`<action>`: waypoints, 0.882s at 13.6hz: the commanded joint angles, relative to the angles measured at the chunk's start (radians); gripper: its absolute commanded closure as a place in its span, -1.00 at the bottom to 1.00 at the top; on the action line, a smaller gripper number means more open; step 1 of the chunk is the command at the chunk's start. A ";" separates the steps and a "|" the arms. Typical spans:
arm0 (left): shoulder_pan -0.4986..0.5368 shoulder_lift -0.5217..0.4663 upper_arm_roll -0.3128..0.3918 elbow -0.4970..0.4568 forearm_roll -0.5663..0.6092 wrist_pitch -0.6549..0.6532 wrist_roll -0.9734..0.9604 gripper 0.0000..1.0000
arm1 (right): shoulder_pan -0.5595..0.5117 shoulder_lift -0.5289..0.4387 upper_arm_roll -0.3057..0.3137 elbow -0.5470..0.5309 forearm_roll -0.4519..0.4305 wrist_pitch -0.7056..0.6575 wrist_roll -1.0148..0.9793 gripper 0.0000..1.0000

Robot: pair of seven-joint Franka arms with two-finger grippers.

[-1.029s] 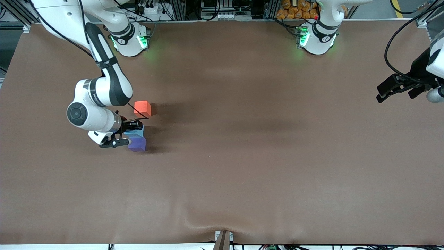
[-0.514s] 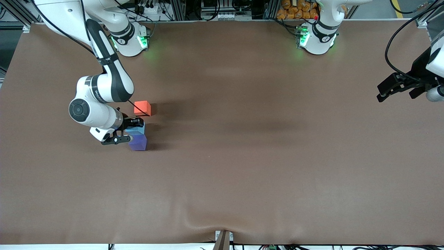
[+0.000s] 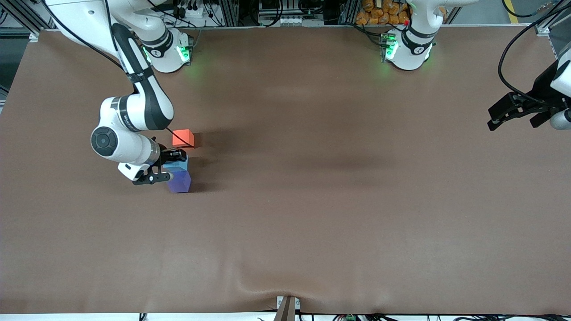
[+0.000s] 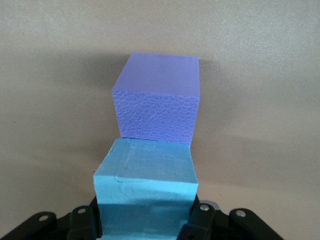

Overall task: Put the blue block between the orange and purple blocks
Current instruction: 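Lower the blue cube between the orange and purple cubes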

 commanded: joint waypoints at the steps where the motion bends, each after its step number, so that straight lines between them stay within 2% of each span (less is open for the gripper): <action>1: 0.018 -0.008 -0.004 0.010 -0.009 0.007 0.021 -1.00 | -0.007 -0.025 0.004 -0.040 0.011 0.009 -0.005 0.55; 12: 0.017 0.003 -0.004 0.011 -0.009 0.007 0.021 -1.00 | 0.005 0.053 0.007 -0.047 0.011 0.066 -0.002 0.49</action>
